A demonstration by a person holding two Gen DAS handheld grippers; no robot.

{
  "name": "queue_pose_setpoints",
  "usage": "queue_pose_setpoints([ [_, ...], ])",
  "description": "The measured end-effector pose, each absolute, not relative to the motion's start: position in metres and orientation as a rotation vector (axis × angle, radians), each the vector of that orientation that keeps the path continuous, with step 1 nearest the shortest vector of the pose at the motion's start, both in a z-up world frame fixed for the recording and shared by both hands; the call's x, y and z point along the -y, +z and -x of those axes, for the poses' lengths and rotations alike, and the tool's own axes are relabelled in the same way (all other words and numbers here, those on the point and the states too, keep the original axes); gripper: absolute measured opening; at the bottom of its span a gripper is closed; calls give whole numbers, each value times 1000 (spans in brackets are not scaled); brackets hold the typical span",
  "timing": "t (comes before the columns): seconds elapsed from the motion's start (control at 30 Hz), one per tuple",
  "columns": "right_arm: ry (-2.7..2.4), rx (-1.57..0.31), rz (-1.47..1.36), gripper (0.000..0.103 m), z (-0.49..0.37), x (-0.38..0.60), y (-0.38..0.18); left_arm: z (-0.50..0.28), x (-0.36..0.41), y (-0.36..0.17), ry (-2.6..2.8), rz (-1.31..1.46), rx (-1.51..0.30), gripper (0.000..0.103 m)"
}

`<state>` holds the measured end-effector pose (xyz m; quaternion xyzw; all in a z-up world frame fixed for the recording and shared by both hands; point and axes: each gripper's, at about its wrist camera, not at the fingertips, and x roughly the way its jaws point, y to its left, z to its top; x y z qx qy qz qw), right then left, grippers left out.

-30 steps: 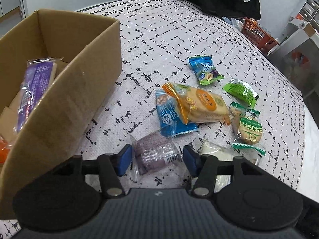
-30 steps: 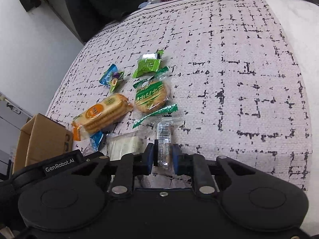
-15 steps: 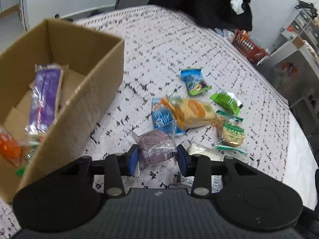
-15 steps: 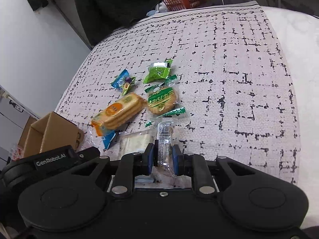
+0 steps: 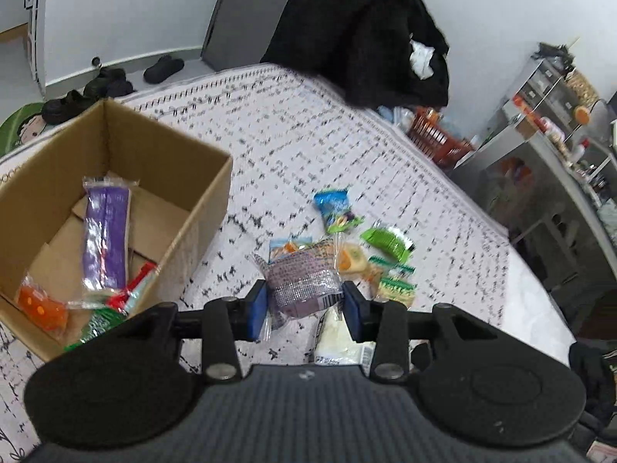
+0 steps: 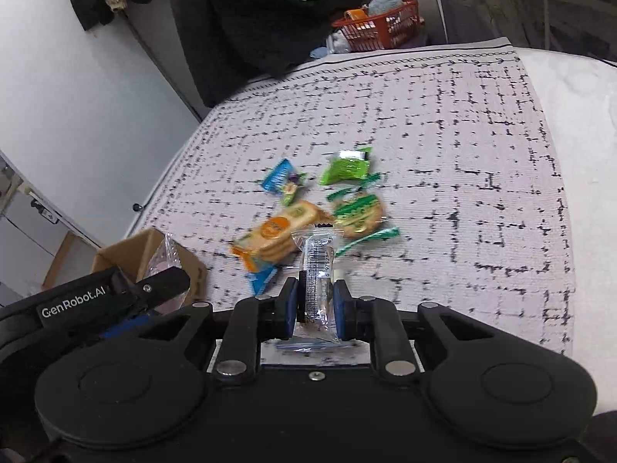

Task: Organize snacks
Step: 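Carry the purple packet and clear tube over the box and open both tools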

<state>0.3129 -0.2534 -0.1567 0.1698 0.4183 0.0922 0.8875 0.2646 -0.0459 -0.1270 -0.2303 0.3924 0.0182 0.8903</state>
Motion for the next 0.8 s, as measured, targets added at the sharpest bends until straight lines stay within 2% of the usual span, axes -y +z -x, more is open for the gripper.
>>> queue_pose_setpoints([
  [0.8,269,-789,-266,19,-292,159,-117,-240,-32,-103,110,615,-723,40],
])
